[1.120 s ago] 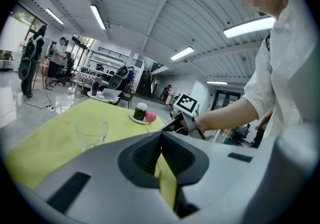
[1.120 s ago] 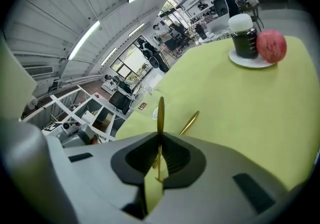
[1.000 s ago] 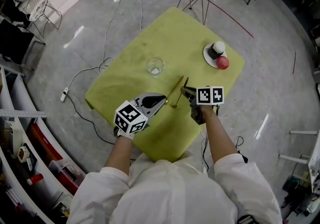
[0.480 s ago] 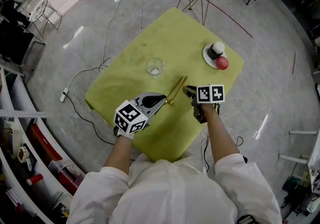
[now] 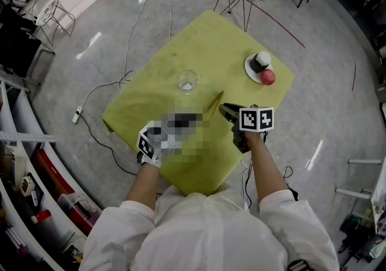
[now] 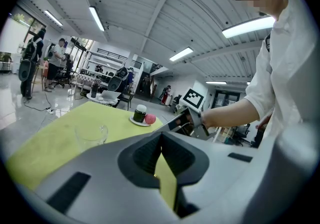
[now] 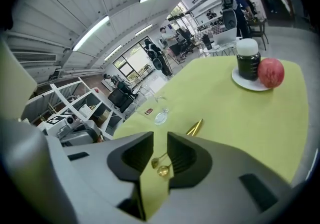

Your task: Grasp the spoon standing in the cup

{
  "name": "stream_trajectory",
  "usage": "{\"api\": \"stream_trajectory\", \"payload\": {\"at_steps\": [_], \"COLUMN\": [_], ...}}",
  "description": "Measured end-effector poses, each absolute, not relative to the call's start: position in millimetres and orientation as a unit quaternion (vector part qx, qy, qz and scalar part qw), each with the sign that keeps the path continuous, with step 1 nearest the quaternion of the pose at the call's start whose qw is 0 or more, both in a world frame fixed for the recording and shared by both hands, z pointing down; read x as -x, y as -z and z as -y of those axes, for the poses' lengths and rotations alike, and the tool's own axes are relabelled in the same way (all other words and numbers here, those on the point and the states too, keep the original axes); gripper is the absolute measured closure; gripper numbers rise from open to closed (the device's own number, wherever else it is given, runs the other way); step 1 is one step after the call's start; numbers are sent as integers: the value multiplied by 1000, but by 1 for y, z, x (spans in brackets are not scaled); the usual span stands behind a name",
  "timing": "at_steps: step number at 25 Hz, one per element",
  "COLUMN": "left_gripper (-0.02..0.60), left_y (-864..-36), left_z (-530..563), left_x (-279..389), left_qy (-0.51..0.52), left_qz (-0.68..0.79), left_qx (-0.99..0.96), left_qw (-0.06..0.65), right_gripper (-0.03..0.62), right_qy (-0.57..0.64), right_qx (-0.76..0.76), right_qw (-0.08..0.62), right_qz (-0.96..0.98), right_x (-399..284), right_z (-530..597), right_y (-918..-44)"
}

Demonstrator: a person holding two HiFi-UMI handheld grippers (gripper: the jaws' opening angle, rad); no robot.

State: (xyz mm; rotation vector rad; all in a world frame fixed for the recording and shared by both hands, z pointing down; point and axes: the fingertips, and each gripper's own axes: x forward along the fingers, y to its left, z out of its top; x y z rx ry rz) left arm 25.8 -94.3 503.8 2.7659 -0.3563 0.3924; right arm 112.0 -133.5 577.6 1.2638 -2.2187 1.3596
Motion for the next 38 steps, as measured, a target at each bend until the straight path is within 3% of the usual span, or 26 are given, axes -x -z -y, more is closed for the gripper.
{"api": "stream_trajectory", "payload": {"at_steps": [15,38], "left_gripper": [577,577], "left_y": [-500,-510], "left_z": [91,72], "left_x": [-23,-20], "left_qy": [-132,-133], "left_qz": [128,120], "left_qx": [-969,-968], "left_qw": [164,177], "right_gripper": [569,591], "right_qy": [-321,-275], "right_qx": [-371,-372], "right_qw": [27,60], "right_qz": [871,885], "right_x": [-68,-55], "right_z": [107,60], "right_y": [-497,-505]}}
